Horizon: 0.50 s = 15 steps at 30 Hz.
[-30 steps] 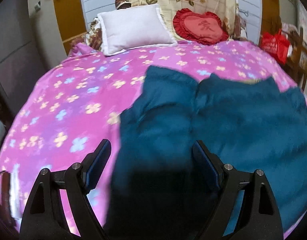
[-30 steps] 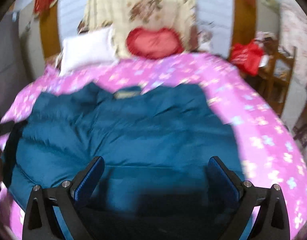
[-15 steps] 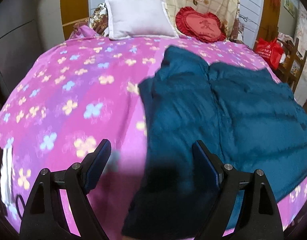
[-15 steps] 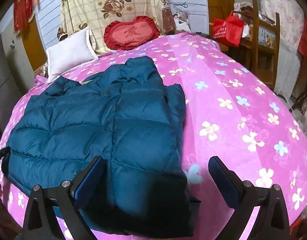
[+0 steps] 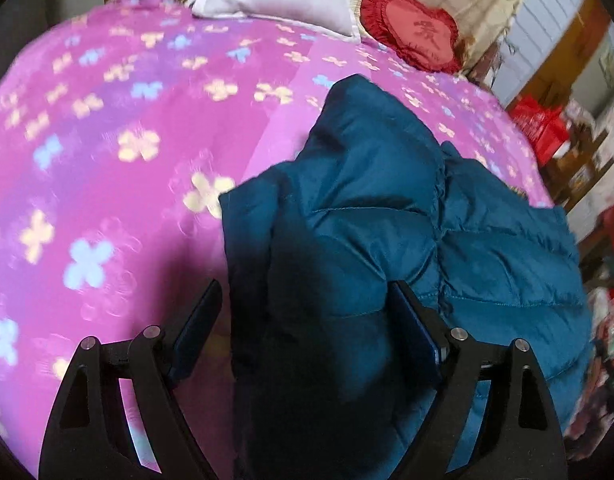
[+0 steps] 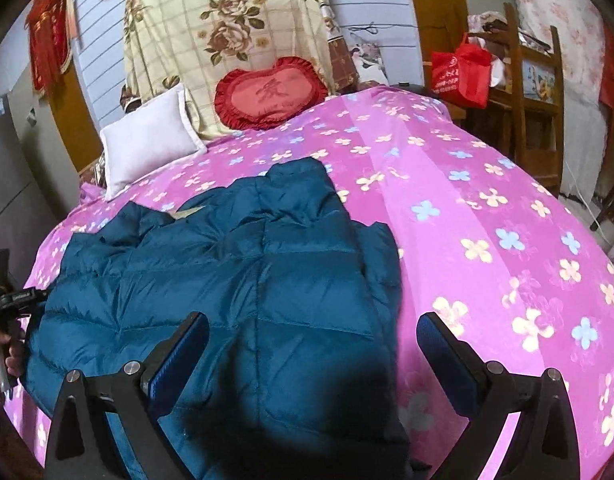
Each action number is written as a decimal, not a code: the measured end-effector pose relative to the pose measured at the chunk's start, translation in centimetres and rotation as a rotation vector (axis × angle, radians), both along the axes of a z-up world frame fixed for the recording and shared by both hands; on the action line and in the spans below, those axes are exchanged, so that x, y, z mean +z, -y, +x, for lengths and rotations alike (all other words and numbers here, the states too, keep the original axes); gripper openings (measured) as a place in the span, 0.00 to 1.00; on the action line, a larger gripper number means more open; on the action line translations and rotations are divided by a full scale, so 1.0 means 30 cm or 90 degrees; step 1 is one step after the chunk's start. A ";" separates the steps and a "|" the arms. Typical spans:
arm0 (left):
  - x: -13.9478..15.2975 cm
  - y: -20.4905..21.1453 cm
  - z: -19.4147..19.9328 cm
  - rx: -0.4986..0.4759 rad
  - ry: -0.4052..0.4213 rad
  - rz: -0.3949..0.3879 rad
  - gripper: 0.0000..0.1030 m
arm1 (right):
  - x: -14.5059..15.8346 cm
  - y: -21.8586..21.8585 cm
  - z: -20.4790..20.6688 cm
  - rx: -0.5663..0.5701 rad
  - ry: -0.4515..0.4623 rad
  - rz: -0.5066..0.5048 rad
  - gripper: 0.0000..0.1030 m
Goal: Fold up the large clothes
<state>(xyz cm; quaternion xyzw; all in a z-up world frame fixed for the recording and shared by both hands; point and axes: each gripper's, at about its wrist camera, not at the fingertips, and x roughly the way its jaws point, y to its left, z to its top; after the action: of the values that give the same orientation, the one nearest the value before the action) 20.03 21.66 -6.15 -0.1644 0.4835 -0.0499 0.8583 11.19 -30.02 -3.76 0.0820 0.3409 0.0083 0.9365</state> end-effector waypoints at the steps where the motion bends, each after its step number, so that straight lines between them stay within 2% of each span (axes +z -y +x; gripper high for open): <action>1: -0.017 -0.016 0.005 0.006 -0.011 -0.022 0.92 | -0.001 -0.004 0.000 0.004 -0.001 -0.004 1.00; 2: -0.025 -0.029 0.007 0.010 -0.011 -0.043 0.92 | -0.002 -0.007 -0.001 0.007 -0.001 -0.009 1.00; 9: -0.009 0.011 0.036 -0.037 -0.001 -0.024 0.93 | -0.016 0.014 0.006 0.001 -0.013 -0.012 1.00; 14: -0.017 0.025 0.017 -0.037 0.059 -0.027 0.66 | -0.015 0.030 0.013 -0.007 -0.013 -0.009 1.00; 15: -0.019 0.026 0.009 -0.035 0.073 -0.025 0.55 | -0.016 0.033 0.015 -0.008 -0.015 -0.008 1.00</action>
<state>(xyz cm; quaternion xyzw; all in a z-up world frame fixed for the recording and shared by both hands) 20.30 20.88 -6.71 -0.1647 0.4369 -0.0917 0.8796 11.66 -31.01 -4.24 0.0784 0.3514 -0.0003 0.9329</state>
